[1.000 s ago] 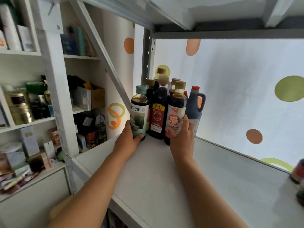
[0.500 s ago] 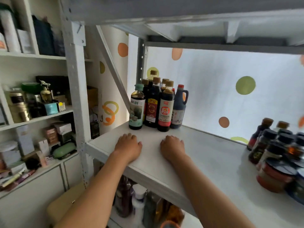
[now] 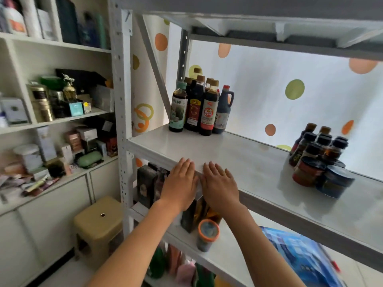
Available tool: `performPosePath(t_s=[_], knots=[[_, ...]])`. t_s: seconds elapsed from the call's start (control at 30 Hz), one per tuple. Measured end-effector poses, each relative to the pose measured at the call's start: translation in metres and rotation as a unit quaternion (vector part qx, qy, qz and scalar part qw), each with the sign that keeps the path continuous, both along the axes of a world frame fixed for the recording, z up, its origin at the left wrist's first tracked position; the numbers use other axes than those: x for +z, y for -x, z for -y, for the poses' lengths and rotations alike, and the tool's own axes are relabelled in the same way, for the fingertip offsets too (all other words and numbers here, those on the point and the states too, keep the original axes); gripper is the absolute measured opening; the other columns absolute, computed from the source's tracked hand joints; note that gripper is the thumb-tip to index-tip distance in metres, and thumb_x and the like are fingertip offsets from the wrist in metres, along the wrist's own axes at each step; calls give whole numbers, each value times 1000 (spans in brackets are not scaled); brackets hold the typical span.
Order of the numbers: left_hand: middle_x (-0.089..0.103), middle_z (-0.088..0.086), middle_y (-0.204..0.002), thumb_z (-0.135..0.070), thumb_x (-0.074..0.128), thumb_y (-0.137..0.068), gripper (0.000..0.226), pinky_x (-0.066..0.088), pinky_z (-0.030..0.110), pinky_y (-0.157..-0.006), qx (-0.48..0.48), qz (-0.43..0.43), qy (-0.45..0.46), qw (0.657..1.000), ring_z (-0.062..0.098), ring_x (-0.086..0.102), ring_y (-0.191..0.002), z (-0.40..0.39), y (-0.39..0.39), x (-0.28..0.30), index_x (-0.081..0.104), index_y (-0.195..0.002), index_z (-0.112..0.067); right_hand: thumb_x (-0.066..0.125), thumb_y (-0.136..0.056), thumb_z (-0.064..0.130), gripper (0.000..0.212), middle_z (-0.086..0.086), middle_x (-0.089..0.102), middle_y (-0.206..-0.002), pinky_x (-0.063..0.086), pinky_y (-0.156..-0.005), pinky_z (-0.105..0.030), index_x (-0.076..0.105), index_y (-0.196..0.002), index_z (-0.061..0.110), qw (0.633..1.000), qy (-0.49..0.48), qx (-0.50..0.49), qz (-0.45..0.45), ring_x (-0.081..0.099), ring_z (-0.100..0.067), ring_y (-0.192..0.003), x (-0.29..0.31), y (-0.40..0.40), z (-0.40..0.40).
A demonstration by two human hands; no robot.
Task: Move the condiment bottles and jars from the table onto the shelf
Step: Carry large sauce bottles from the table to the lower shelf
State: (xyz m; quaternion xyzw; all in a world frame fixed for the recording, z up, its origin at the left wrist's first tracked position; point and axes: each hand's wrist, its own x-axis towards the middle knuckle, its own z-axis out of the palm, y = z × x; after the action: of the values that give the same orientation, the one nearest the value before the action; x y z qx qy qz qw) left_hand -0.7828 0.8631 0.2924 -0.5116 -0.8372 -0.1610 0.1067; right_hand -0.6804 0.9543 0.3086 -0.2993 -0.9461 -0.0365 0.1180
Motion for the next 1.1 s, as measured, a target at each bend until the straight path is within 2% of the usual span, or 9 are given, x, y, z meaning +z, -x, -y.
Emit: performPosePath(t_s=[0.1,0.17,0.23,0.43,0.6,0.77,0.87,1.0,1.1], knots=[[-2,8,-163,-29,27,-105,56,-2,35,-121,23,-16,23,999,20,-8,-150,17,-27,-8,9,-154,-8,23,-104,32,62,-9,2,-166,-1,-123,-44,2,-158,10,1000,-22,8,6,0,-25,-153,-16,-19,18],[-3,6,-163,-26,29,-104,55,-1,38,-122,42,-30,38,998,20,-11,-149,30,-49,-14,12,-154,-11,14,-101,31,62,-11,-1,-165,-11,-120,-44,3,-157,8,998,-40,40,-26,-5,-25,-153,-28,-36,27],[-10,4,-162,-24,30,-104,60,-5,37,-121,80,-24,27,996,18,-15,-148,46,-73,-22,0,-154,-12,9,-98,29,63,-7,0,-165,-15,-120,-43,6,-157,10,995,-4,84,-58,-7,-20,-152,-36,-56,35],[-11,6,-161,-17,33,-101,65,2,40,-122,206,-2,17,978,20,-14,-148,108,-174,-73,-6,-152,-9,38,-98,18,76,-3,-20,-163,-18,-120,-40,-12,-155,13,965,71,253,-9,-28,-14,-146,-87,-135,67],[17,12,-160,-19,24,-93,61,15,43,-121,304,17,3,952,27,11,-149,169,-268,-111,19,-151,-3,41,-94,12,78,-6,-12,-164,-10,-123,-42,-5,-157,11,915,116,387,9,-20,-17,-149,-123,-190,120],[-8,6,-161,-14,39,-98,70,-8,34,-120,406,35,3,913,19,-14,-147,234,-346,-126,-9,-148,-12,43,-91,7,80,-9,-11,-164,-9,-123,-43,-3,-157,8,864,149,480,24,-17,-20,-151,-135,-230,188],[-11,4,-161,-15,38,-98,70,-2,38,-122,464,55,12,884,18,-17,-147,271,-387,-126,-8,-151,-13,43,-93,10,79,-8,-12,-164,-12,-122,-42,-5,-156,8,831,160,532,36,-21,-18,-149,-141,-254,231],[-23,1,-156,-18,40,-99,75,-8,35,-121,551,65,31,832,17,-23,-145,325,-439,-126,-16,-148,-14,43,-88,6,81,-10,-1,-165,-14,-122,-41,1,-156,7,772,183,608,18,-22,-14,-144,-148,-286,295],[-17,3,-159,-19,35,-98,71,-8,35,-121,599,61,22,798,17,-22,-145,367,-480,-128,-11,-151,-13,47,-87,6,80,-10,3,-165,-12,-122,-40,8,-156,7,730,186,658,11,-16,-16,-148,-149,-313,344]])
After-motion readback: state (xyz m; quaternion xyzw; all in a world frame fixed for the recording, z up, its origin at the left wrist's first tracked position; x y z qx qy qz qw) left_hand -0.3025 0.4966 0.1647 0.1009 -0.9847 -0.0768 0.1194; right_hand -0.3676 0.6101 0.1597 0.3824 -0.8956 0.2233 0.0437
